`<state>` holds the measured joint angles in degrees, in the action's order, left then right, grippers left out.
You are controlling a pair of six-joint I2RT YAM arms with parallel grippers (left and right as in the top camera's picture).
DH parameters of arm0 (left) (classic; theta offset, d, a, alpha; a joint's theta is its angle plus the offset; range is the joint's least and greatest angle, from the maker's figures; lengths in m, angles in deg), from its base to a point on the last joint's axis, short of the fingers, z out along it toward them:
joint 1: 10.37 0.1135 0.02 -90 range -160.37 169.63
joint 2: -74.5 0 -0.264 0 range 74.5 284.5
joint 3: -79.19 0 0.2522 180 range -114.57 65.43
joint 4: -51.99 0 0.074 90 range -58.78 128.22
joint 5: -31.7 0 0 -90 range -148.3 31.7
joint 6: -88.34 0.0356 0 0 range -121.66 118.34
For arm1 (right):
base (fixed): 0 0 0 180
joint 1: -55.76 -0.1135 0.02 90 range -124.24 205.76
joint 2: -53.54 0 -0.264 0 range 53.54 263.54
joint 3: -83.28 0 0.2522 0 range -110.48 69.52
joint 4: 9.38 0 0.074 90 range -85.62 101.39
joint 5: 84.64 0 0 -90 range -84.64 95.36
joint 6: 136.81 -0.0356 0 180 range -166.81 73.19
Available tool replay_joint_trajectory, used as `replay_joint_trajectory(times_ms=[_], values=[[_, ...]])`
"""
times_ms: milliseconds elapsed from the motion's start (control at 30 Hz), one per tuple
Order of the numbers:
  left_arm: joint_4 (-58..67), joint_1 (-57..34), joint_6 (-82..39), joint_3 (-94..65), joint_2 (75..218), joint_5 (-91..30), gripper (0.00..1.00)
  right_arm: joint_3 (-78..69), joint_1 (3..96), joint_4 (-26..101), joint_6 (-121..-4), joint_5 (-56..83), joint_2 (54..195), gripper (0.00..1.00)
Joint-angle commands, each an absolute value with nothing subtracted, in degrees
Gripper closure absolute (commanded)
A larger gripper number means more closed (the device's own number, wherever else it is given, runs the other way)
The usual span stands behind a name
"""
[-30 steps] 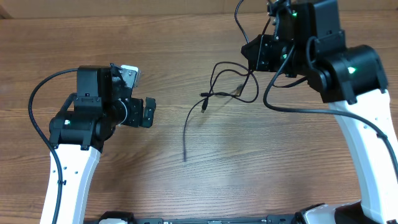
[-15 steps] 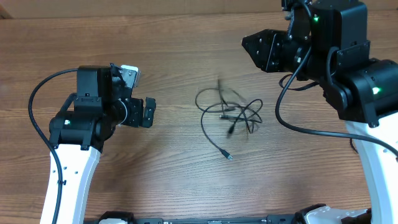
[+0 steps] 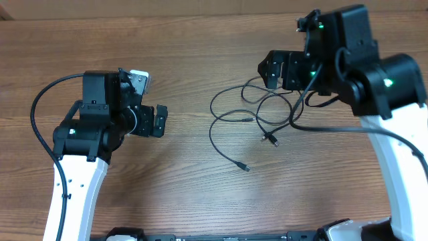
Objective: Untangle cables
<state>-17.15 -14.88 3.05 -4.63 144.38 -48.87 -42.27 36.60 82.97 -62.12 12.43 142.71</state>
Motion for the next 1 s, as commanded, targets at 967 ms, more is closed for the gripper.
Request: replay_joint_trajectory(times_ms=[967], values=[[-17.24, -14.88, 4.12, -4.83, 144.56, -48.21, 0.01, -37.35, 50.26, 74.62, -20.62, 12.65, 170.62, 0.0]])
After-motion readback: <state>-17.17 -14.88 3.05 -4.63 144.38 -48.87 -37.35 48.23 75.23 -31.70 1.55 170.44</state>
